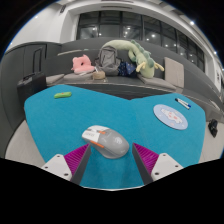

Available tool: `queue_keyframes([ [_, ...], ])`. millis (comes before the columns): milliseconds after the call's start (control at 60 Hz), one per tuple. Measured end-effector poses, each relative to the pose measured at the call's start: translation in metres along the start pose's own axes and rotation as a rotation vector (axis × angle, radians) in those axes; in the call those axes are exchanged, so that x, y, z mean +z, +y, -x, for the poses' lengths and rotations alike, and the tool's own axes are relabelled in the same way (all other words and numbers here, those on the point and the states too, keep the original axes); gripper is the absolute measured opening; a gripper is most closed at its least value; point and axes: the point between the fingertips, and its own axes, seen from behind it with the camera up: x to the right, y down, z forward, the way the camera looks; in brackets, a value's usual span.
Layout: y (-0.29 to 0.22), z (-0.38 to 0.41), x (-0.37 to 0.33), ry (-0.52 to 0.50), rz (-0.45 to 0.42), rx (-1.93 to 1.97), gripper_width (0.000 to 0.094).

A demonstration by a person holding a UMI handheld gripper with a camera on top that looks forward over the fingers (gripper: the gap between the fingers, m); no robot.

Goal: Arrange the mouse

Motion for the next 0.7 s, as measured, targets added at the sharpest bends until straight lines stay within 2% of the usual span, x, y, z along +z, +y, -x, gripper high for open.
queue_keyframes([
  [467,-0.035,-0.024,0.082,0.018,0.061,0.095,0.0852],
  [533,-0.036,-0.023,0.086,0.01,0.068,0.101,0.0759],
  [583,-0.035,-0.024,0.089,0.016,0.068,0.097,0.0475],
  [700,-0.036,-0.027,0.089,0.028,0.073,0.082,0.0407],
])
